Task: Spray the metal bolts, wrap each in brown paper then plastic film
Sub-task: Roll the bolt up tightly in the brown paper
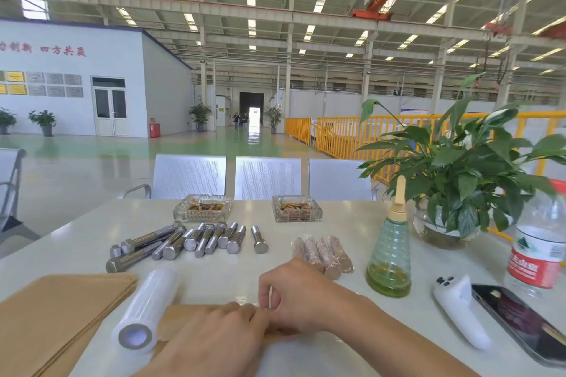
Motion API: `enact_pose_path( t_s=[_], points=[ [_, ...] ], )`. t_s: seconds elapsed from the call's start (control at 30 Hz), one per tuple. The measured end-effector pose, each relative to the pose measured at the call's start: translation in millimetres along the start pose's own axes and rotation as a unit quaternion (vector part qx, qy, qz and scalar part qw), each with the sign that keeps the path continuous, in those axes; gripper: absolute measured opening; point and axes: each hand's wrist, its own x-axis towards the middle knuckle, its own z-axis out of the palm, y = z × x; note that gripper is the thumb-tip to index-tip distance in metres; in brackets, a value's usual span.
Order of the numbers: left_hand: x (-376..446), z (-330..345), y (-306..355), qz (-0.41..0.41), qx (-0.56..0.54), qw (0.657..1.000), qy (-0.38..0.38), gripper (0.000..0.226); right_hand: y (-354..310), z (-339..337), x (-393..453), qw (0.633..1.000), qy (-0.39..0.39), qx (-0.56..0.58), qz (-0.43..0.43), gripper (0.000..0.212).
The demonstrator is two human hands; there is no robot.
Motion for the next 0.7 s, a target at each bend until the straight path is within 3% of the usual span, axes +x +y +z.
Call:
enact_pose_path(
  t_s=[0.1, 0.17, 0.23, 0.3, 0.33, 0.4, 0.53, 0.63, 0.7],
  points=[
    [-1.1, -12.5, 1.6, -0.044, -0.029, 0.999, 0.006, 0.054, -1.2, -1.3, 0.4, 1.000, 0.007, -0.003, -0.012, 0.015],
    [-2.1, -0.7, -1.1, -0.061, -0.006, 0.997, 0.054, 0.057, -1.7, -1.5, 1.5, 1.000, 0.016, -0.017, -0.012, 0.022],
    [-1.8, -6.8, -1.0, -0.052, 0.000, 0.997, 0.053, 0.058, -2.3, -1.5, 3.2, 0.999, 0.019, -0.027, -0.002, 0.026],
    [3.4, -5.4, -7.2, -0.043, -0.011, 0.999, -0.008, 0.051, -2.6, -1.1, 4.9, 0.999, 0.011, -0.035, 0.011, 0.022],
    [4.8, 1.4, -10.7, -0.058, -0.053, 0.996, -0.039, 0.037, -2.3, -1.5, 5.3, 0.999, 0.004, -0.037, 0.019, 0.017],
    [2.8, 18.2, -21.8, -0.083, -0.108, 0.991, -0.008, 0.016, -0.4, -2.2, 6.4, 0.999, -0.007, -0.030, 0.034, 0.016],
    [-2.9, 27.1, -26.5, -0.087, -0.179, 0.976, -0.090, 0.015, 0.5, 0.8, 7.4, 0.999, -0.013, -0.030, 0.043, 0.016],
    [-0.4, 30.8, -26.1, -0.032, -0.128, 0.985, -0.111, 0.011, -2.7, 2.7, 6.2, 0.998, -0.012, -0.053, 0.028, 0.008],
    [0.3, 35.4, -27.9, -0.014, -0.101, 0.988, -0.117, 0.017, -4.8, 2.0, 3.8, 0.997, -0.026, -0.067, 0.017, 0.014]
  ],
)
